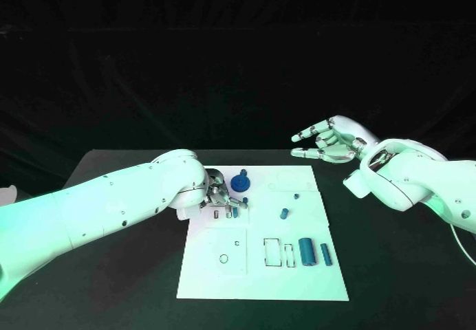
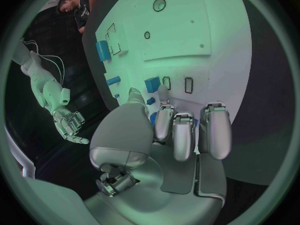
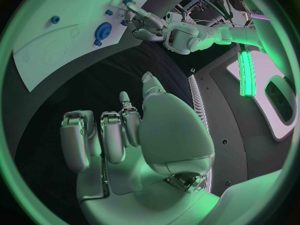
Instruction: Assemble the parts on the task board
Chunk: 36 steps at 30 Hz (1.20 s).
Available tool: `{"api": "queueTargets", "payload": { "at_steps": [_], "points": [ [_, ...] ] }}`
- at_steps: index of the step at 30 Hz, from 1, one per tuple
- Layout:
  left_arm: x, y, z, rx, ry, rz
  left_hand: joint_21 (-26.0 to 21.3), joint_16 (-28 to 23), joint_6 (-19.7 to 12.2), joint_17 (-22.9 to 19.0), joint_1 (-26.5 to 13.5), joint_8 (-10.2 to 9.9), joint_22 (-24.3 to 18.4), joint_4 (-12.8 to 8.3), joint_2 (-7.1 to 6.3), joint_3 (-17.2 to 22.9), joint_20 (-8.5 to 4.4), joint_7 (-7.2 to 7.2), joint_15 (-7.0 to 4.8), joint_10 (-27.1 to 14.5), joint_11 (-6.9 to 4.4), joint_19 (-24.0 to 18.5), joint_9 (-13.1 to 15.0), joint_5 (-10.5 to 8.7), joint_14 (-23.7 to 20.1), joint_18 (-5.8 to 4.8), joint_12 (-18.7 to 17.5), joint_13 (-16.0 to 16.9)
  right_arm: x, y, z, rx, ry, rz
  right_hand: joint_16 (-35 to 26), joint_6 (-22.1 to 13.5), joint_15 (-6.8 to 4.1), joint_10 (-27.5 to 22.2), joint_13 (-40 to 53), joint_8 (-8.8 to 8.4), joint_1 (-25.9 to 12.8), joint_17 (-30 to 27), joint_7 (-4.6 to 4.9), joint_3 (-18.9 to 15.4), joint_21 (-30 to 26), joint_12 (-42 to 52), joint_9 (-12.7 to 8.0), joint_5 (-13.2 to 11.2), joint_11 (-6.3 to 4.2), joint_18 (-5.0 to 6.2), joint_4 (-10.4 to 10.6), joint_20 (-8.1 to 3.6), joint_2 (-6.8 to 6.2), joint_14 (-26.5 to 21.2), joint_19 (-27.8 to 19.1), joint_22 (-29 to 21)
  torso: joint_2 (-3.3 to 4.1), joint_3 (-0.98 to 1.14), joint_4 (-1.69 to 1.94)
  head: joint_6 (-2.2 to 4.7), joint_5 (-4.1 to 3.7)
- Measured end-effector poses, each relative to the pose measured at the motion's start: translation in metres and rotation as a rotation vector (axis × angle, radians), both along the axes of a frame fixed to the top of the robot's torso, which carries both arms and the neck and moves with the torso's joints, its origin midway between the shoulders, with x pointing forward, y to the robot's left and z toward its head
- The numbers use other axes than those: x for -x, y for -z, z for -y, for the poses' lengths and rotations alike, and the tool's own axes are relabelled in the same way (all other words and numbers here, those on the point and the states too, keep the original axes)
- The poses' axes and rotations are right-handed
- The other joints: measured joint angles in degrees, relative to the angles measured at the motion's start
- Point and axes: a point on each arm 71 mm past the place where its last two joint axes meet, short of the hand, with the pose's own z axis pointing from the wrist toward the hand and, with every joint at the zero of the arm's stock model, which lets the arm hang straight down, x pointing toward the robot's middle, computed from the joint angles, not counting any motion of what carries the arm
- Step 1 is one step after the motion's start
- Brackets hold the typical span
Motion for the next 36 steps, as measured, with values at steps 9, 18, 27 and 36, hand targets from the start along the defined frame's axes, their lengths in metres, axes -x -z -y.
{"api": "queueTargets", "payload": {
  "at_steps": [9, 18, 27, 36],
  "points": [
    [-0.0009, 0.0008, 0.0024, -0.003, 0.002, -0.002, 0.22, 0.0, 0.0, 0.0, 1.5, 0.0, 0.0, 0.0, -0.47, 2.07, 0.0, 0.0, 0.0, -0.1, 0.1, 0.0, 0.86, 0.01, 0.0, -0.86, 0.05, 0.21, -0.0007, 0.0013, -0.0014, 0.001, -0.004, -0.004, 0.0, 0.0, 0.0, 0.0, 0.0, 0.0, 0.0, 0.0, 0.0, 0.0, -0.23, 0.0, 0.0, 0.0, 0.0, 0.0, 0.0, 0.0, 0.0, 0.0, 0.0, -0.01, -0.01, 0.03, 0.04, -0.19, -0.13],
    [-0.0006, 0.0014, 0.0053, -0.007, 0.012, -0.008, 0.22, 0.0, 0.0, 0.0, 2.4, 0.0, -0.01, 0.0, -1.37, 4.29, 0.21, 0.0, 0.0, 0.1, 0.31, 0.21, 1.57, 0.01, 0.0, -0.86, 0.05, -0.05, -0.001, 0.003, -0.0025, 0.002, -0.007, -0.009, 0.0, 0.0, 0.0, 0.0, 0.0, 0.0, 0.0, 0.03, 0.0, 0.0, -0.23, 0.0, 0.0, 0.0, 0.0, 0.0, 0.0, 0.0, 0.0, 0.0, 0.0, -0.01, -0.03, 0.03, 0.04, -0.42, -0.02],
    [-0.0007, 0.002, 0.007, -0.01, 0.018, -0.012, 0.22, 0.0, -0.21, 0.04, 3.38, 0.0, -0.01, 0.05, -1.89, 7.81, 0.21, 0.21, 0.0, 0.02, 0.4, 0.2, 2.33, 0.23, 0.0, -0.86, 0.06, -0.08, -0.0012, 0.0036, -0.0023, 0.003, -0.007, -0.011, 0.0, 0.0, 0.0, 0.0, 0.0, 0.0, 0.0, 0.04, 0.0, 0.0, -0.23, 0.0, -0.01, 0.0, 0.0, 0.0, 0.0, 0.0, 0.0, 0.0, 0.0, -0.01, -0.03, 0.04, 0.04, -0.52, -0.07],
    [-0.0004, 0.0023, 0.0087, -0.012, 0.023, -0.015, 0.22, 0.0, -0.2, 0.04, 4.22, -0.34, -0.01, -0.09, -2.73, 10.85, 0.21, 0.21, 0.0, 0.01, 0.4, 0.2, 2.83, 0.23, 0.0, -0.86, 0.06, -0.07, -0.0017, 0.0046, -0.0027, 0.004, -0.008, -0.014, 0.0, 0.0, 0.0, 0.0, 0.0, 0.0, 0.0, 0.03, 0.0, 0.0, -0.23, 0.0, -0.01, 0.32, 0.0, 0.0, 0.0, 0.0, 0.0, 0.0, 0.0, 0.0, -0.02, 0.05, 0.07, -0.7, -0.02]
  ]
}}
